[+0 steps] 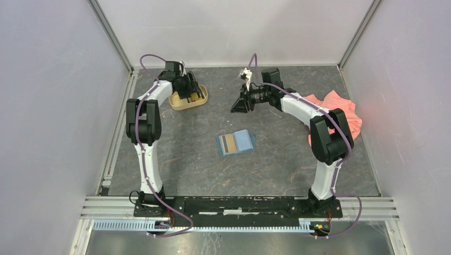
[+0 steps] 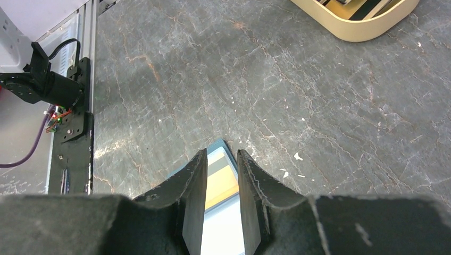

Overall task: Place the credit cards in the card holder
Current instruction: Place the credit card in the storage box, then move the storage box to the center of the board.

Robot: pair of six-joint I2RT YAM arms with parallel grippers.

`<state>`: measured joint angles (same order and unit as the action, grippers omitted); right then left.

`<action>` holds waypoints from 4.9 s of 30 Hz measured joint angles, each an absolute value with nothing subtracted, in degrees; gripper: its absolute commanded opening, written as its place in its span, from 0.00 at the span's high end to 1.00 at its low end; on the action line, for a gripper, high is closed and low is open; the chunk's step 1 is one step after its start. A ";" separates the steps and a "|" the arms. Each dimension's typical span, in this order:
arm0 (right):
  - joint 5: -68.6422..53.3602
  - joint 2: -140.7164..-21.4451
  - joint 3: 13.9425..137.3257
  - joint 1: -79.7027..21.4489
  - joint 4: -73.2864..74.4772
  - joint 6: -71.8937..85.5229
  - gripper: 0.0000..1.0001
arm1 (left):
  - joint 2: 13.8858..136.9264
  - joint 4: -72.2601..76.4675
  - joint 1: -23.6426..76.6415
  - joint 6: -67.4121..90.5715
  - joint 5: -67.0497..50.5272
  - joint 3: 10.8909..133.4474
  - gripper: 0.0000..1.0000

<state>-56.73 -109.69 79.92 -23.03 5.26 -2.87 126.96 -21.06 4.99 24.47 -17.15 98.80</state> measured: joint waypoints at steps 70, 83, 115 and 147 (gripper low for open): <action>-52.73 -105.36 75.37 -23.88 13.82 -15.90 0.68 | 120.86 -30.65 11.86 -23.90 -3.05 91.81 0.69; -50.76 -96.25 65.65 -23.83 13.80 -21.65 0.63 | 108.92 -29.98 17.87 -23.88 -4.89 75.22 0.76; -44.14 -96.29 71.68 -28.38 16.95 -29.82 0.56 | 40.95 -10.79 32.77 15.40 7.18 35.88 0.01; -38.74 -132.31 105.34 -35.59 16.75 -11.25 0.53 | 66.15 -4.62 26.59 67.66 8.49 30.63 0.16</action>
